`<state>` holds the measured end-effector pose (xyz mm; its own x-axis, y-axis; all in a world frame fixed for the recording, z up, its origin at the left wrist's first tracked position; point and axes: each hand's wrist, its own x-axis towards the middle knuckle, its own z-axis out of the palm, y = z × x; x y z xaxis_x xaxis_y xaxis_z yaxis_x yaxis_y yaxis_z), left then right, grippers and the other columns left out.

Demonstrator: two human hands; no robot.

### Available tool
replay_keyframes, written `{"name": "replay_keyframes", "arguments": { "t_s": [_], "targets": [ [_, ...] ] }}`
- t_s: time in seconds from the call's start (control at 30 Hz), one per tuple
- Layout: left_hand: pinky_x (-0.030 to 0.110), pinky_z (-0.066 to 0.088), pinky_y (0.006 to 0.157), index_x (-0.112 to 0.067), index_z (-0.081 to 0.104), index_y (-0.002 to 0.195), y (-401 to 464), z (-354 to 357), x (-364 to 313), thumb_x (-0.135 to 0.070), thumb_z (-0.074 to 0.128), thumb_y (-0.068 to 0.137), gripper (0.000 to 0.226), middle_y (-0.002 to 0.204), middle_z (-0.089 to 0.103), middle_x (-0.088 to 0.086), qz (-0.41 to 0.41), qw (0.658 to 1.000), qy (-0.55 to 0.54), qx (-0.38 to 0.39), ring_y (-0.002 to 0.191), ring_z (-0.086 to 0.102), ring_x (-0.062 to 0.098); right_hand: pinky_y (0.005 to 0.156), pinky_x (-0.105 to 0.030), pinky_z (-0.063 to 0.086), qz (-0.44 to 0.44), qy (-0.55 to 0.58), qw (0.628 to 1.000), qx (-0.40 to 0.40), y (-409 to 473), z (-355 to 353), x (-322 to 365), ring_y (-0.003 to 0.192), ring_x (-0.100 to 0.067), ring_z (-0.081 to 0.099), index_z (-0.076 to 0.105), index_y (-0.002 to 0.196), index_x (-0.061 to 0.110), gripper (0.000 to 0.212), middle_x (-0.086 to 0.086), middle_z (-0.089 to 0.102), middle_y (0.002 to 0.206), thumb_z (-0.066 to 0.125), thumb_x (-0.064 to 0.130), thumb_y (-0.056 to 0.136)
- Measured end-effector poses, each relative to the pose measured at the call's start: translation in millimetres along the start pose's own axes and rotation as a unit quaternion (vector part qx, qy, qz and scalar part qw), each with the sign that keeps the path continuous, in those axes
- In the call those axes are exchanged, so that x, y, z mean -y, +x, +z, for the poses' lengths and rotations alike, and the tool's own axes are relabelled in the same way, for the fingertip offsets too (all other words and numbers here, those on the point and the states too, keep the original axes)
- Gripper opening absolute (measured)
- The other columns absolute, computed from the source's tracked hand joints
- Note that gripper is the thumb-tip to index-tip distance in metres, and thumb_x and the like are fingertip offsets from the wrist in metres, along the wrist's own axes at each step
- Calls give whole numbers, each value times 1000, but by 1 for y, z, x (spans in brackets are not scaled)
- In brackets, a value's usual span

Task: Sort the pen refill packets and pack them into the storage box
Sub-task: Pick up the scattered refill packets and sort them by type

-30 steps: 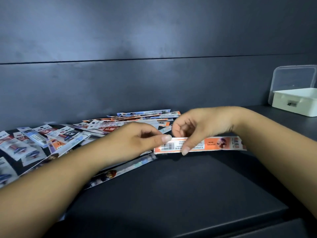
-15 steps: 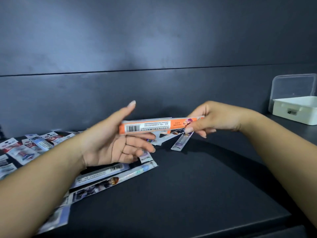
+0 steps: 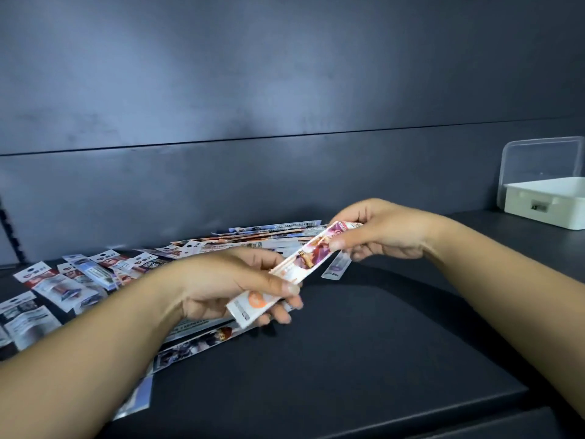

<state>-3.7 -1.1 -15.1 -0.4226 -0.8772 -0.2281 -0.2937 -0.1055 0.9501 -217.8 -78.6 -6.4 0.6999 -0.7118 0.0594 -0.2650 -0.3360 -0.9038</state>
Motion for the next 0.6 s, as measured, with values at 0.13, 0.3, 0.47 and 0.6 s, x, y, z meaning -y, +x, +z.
{"name": "replay_keyframes", "arguments": {
  "t_s": [0.13, 0.3, 0.47, 0.6],
  "targets": [
    [14, 39, 35, -15, 70, 88, 3, 5, -3, -28, 60, 69, 25, 57, 66, 5, -7, 1000, -3, 11, 36, 52, 10, 54, -14, 43, -61, 19, 998, -18, 7, 11, 5, 55, -3, 51, 72, 66, 21, 7, 6, 61, 61, 73, 15, 67],
    [11, 20, 30, -12, 70, 86, 8, 3, 3, -27, 59, 67, 26, 46, 44, -1, 11, 997, -71, -6, 29, 28, 3, 83, -21, 47, -19, -80, 980, -180, 11, -23, -19, 92, -12, 61, 65, 93, 27, 12, 11, 69, 88, 63, 25, 81],
    [13, 14, 33, -10, 67, 85, 13, -9, 3, -32, 60, 65, 30, 45, 30, -5, 39, 990, -108, -87, 30, 21, 2, 106, -20, 23, 157, -303, 940, -13, 13, -20, -37, 128, -3, 37, 47, 129, 35, 52, 17, 45, 133, 62, 44, 80],
    [11, 15, 33, -9, 66, 86, 14, -16, 4, -33, 60, 65, 32, 42, 29, -6, 54, 983, -116, -133, 29, 21, 2, 106, -17, 19, 136, -345, 928, 23, 17, -10, -34, 134, -2, 28, 39, 135, 37, 59, 17, 34, 144, 61, 43, 81]
  ]
}}
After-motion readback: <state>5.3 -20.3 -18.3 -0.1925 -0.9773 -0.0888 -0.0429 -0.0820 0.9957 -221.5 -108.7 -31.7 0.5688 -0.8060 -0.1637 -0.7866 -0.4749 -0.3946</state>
